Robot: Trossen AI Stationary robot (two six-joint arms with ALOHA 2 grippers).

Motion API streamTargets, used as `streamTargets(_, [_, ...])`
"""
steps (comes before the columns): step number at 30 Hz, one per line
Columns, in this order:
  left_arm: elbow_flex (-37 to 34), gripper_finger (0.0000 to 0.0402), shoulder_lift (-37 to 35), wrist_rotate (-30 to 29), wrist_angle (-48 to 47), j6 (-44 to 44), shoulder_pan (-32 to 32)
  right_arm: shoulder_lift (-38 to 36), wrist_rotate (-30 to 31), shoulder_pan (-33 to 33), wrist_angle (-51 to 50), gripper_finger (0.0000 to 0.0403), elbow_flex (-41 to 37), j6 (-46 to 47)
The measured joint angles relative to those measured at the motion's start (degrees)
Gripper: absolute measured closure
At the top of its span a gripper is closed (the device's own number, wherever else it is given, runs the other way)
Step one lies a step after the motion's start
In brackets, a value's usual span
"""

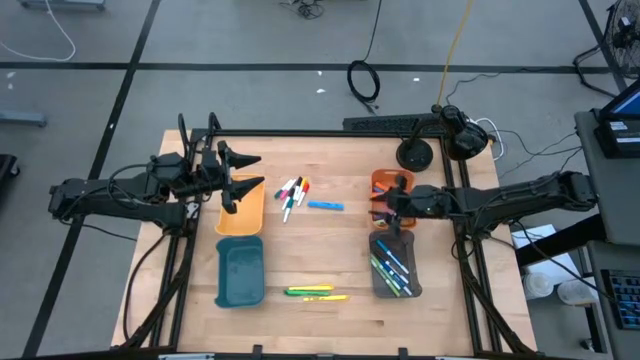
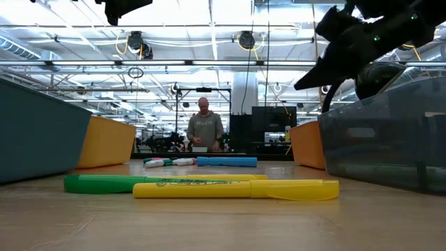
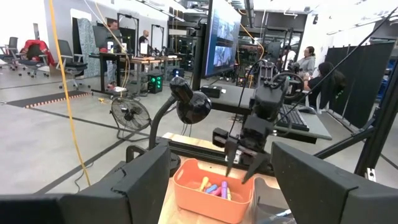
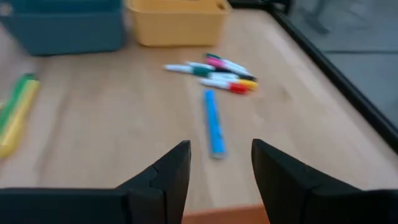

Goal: Pick & Place Markers
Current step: Put the blue highlighter into the orange bin

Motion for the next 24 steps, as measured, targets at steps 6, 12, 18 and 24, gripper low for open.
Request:
streamTargets(6, [0.00,0.0119,0.00,0.00,0.00,0.00,0.00,0.00,-6.29,0.00,2.30,0.0243,-1.33,-1.66])
streamTargets(12, [0.00,0.0119,0.00,0.00,0.00,0.00,-0.01,0.00,-6.32,0.00,2.82,0.0247,-1.50,-1.65])
streamTargets(18, [0.00,0.0119,0.00,0.00,0.00,0.00,0.00,0.00,-6.30,0.00,3.48,0.0247,-1.49,-1.63])
streamTargets(24, [0.00,0.0119,0.00,0.00,0.00,0.00,0.00,0.00,-6.27,0.00,3.42,0.0247,-1.49,-1.63])
